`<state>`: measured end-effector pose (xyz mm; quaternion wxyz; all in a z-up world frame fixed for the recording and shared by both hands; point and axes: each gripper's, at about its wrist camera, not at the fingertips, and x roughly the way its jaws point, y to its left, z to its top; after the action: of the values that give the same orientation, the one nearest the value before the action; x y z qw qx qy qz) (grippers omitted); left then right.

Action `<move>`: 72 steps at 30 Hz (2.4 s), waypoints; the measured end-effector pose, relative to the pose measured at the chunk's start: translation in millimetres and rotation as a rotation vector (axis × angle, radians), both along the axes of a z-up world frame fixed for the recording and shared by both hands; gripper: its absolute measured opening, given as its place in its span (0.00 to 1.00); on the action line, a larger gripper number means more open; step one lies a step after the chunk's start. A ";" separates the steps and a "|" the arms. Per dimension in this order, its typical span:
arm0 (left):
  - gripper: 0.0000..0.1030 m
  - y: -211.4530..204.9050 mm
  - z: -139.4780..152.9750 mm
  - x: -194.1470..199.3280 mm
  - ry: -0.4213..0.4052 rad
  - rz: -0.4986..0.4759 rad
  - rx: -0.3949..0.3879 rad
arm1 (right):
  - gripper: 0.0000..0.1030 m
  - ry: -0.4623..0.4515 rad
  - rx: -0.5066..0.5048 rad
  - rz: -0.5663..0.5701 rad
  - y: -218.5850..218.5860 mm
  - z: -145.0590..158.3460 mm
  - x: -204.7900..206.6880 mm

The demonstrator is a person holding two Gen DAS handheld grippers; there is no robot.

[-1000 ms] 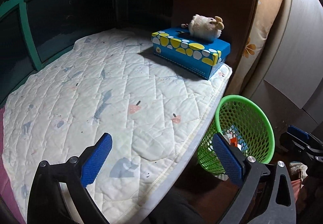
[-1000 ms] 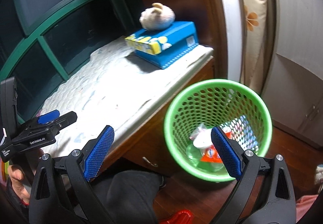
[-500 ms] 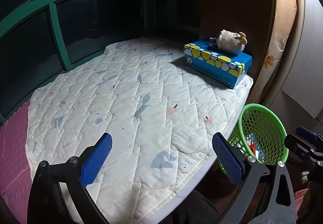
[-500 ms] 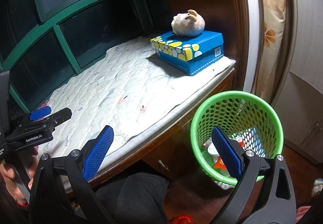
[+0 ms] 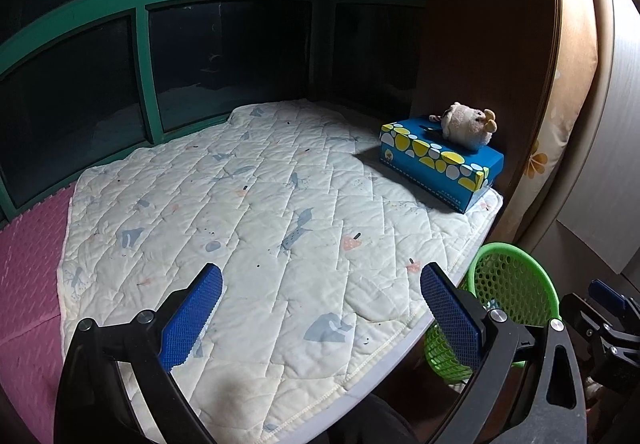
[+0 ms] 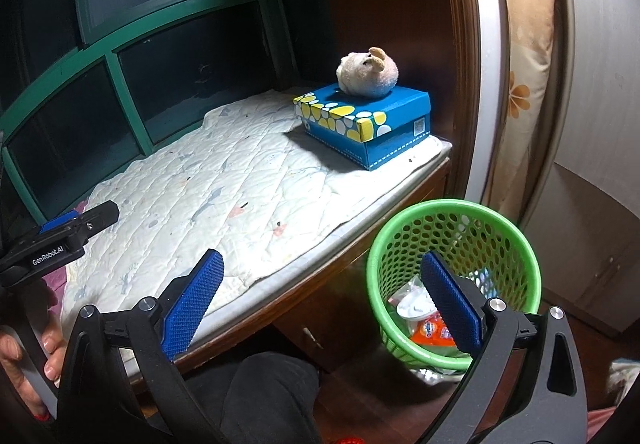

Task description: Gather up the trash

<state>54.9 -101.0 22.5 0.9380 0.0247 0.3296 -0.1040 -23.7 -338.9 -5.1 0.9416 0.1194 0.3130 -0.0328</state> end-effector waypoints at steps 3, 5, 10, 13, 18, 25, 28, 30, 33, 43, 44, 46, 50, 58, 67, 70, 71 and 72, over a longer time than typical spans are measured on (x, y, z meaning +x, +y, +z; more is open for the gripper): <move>0.93 -0.9 2.9 -4.3 -0.013 -0.006 0.001 | 0.95 -0.015 -0.002 -0.003 1.2 3.1 -2.6; 0.93 -2.6 3.6 -7.6 -0.023 -0.008 0.017 | 0.96 -0.023 -0.015 -0.009 2.6 4.8 -3.8; 0.93 -2.3 2.0 -13.0 -0.030 -0.004 0.025 | 0.96 -0.033 -0.023 -0.008 5.7 6.8 -6.5; 0.93 -1.4 1.6 -15.0 -0.029 -0.007 0.026 | 0.96 -0.040 -0.026 -0.011 6.9 8.5 -8.7; 0.93 1.2 1.5 -16.9 -0.026 0.013 0.024 | 0.96 -0.049 -0.026 -0.010 7.3 10.5 -9.9; 0.93 1.6 1.1 -18.7 -0.030 0.021 0.034 | 0.96 -0.052 -0.028 0.001 11.4 12.2 -10.6; 0.93 2.3 1.4 -19.9 -0.031 0.021 0.029 | 0.96 -0.053 -0.026 0.006 12.9 12.3 -10.7; 0.93 2.5 1.2 -19.7 -0.028 0.020 0.026 | 0.96 -0.051 -0.031 0.007 13.5 12.4 -10.3; 0.93 3.6 1.2 -20.0 -0.025 0.026 0.017 | 0.96 -0.052 -0.027 0.011 14.5 13.0 -9.9; 0.93 10.3 1.2 -20.3 -0.019 0.046 0.005 | 0.96 -0.050 -0.034 0.025 18.4 12.6 -8.2; 0.93 11.1 1.1 -20.1 -0.019 0.051 0.006 | 0.96 -0.049 -0.035 0.025 18.9 12.6 -7.7; 0.93 12.2 0.7 -19.7 -0.016 0.055 0.005 | 0.96 -0.048 -0.037 0.027 19.7 12.0 -7.3; 0.93 14.2 -0.3 -20.9 -0.017 0.063 0.014 | 0.96 -0.047 -0.036 0.031 20.0 11.7 -6.3; 0.93 21.3 -2.1 -19.7 -0.008 0.083 0.007 | 0.96 -0.045 -0.039 0.044 24.6 11.2 -4.5; 0.93 27.2 -3.5 -19.7 0.001 0.102 0.004 | 0.96 -0.046 -0.036 0.053 28.1 11.5 -3.5; 0.93 28.3 -3.8 -20.0 0.002 0.108 0.005 | 0.96 -0.044 -0.034 0.053 29.2 11.2 -3.1; 0.93 28.5 -4.2 -19.8 0.004 0.109 0.004 | 0.96 -0.044 -0.033 0.055 28.8 11.1 -3.0; 0.93 28.6 -4.5 -19.5 0.006 0.108 0.006 | 0.96 -0.044 -0.033 0.056 29.0 10.9 -3.1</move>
<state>35.3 -72.4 17.9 0.9413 0.0095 0.3334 -0.0522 -26.7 -309.8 5.8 0.9507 0.0959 0.2949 -0.0090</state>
